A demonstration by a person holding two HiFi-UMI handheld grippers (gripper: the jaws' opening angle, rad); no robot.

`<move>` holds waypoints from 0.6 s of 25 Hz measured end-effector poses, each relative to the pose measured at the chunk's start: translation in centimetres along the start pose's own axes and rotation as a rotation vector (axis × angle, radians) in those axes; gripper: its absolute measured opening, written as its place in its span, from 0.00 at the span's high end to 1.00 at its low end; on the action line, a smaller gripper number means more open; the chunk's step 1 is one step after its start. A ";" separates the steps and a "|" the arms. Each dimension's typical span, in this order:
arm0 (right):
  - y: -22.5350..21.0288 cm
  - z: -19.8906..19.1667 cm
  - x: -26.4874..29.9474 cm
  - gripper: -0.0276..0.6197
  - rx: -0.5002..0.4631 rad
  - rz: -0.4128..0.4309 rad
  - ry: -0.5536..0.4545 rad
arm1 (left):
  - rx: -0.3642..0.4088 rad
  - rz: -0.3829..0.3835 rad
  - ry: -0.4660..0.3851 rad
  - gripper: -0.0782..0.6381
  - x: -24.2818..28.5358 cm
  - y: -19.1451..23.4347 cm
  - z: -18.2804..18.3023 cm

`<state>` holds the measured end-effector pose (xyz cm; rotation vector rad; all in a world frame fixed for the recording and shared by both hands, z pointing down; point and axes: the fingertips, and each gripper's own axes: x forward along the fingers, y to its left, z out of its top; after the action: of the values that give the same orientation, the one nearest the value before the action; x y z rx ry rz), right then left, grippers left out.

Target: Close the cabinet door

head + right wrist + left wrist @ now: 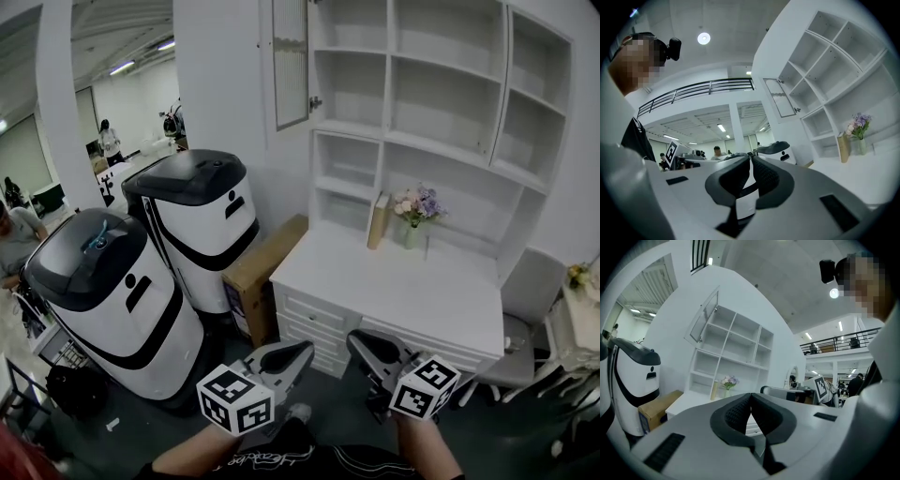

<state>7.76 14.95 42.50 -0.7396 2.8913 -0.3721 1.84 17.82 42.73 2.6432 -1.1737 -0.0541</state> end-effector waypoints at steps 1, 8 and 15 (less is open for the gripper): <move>-1.0 0.2 0.7 0.87 -0.007 -0.003 0.001 | -0.003 -0.006 -0.009 0.86 0.7 1.0 0.4; -8.9 1.6 8.8 0.87 -0.022 -0.028 0.025 | 0.009 -0.015 -0.009 0.86 6.0 11.4 3.4; -16.3 6.1 19.9 0.87 -0.056 -0.038 0.035 | 0.005 -0.071 -0.033 0.86 11.5 22.6 9.9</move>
<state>-1.02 -9.85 39.73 -0.8051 2.9355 -0.3130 -8.16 -7.28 39.31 2.6978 -1.0916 -0.1075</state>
